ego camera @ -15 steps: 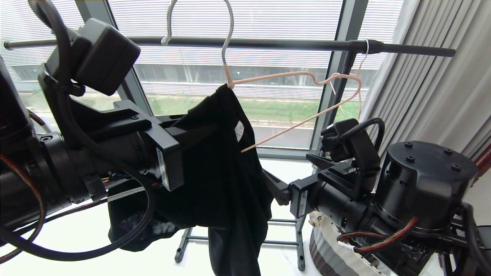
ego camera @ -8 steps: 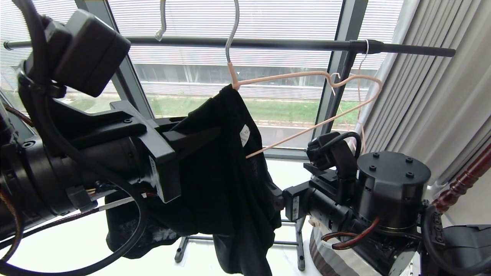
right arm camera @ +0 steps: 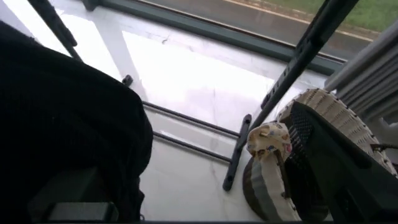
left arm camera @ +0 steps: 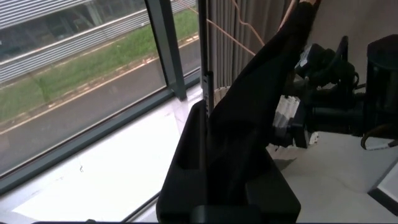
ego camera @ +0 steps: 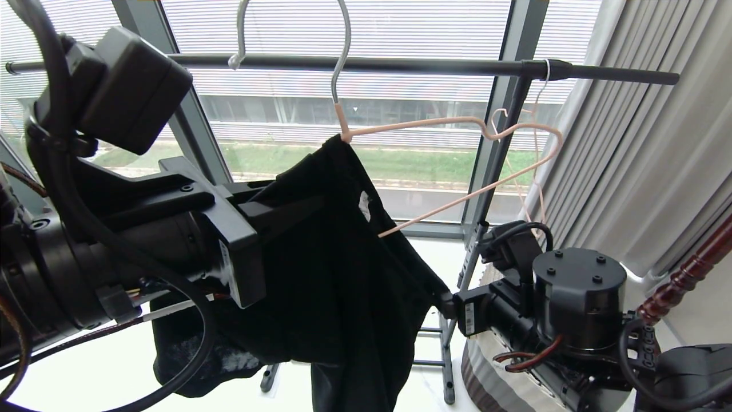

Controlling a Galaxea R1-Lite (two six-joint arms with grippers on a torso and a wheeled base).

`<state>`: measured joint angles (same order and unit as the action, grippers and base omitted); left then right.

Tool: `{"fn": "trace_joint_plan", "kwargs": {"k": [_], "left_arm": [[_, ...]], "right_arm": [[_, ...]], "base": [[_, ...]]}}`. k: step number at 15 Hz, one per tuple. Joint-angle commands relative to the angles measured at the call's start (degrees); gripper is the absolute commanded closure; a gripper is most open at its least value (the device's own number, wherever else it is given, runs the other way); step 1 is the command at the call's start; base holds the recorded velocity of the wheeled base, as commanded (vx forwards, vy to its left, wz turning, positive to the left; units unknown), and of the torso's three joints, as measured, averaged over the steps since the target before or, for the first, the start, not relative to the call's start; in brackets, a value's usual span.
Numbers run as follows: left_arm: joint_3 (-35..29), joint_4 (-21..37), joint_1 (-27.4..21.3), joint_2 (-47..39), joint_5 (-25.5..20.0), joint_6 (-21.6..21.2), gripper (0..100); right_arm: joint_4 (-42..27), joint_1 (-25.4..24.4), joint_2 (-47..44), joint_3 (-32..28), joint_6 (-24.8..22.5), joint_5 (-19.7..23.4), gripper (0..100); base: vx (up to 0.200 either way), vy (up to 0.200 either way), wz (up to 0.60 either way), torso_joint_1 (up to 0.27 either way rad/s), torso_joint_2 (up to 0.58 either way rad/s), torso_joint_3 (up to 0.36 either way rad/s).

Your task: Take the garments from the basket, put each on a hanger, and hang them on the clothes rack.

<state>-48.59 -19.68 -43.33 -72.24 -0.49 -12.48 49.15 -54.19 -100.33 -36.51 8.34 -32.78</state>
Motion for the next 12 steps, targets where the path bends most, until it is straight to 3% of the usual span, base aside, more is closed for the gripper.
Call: {"fn": "trace_joint_plan", "kwargs": {"k": [1, 5, 12], "left_arm": [[1.13, -0.10, 0.43, 0.61, 0.22, 0.00, 100], [9.13, 1.22, 0.35, 3.34, 0.14, -0.09, 100], [12.64, 2.19, 0.43, 0.61, 0.31, -0.35, 100]], "right_arm": [[-0.02, 3.74, 2.42, 0.30, -0.69, -0.35, 0], [-0.02, 10.24, 6.37, -0.32, -3.86, -0.18, 0], [-0.02, 10.68, 10.33, -0.49, -5.97, -0.09, 0]], "base": [[0.000, 0.000, 0.00, 0.000, 0.00, 0.000], [0.000, 0.000, 0.00, 0.000, 0.00, 0.000], [0.000, 0.000, 0.00, 0.000, 0.00, 0.000]]}}
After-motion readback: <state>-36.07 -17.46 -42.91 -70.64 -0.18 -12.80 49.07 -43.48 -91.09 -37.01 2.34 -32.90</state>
